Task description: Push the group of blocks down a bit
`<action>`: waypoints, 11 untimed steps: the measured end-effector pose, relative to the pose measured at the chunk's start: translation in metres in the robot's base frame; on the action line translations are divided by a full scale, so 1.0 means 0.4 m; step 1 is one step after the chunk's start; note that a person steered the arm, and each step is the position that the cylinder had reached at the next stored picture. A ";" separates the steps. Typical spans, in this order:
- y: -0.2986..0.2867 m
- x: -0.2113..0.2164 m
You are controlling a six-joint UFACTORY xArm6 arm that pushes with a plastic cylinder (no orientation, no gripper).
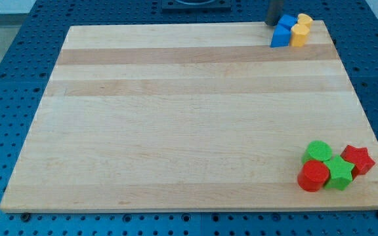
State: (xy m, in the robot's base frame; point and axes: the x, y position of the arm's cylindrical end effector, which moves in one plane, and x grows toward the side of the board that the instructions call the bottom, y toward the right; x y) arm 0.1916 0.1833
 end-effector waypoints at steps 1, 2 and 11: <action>0.036 -0.001; 0.044 -0.001; 0.220 0.009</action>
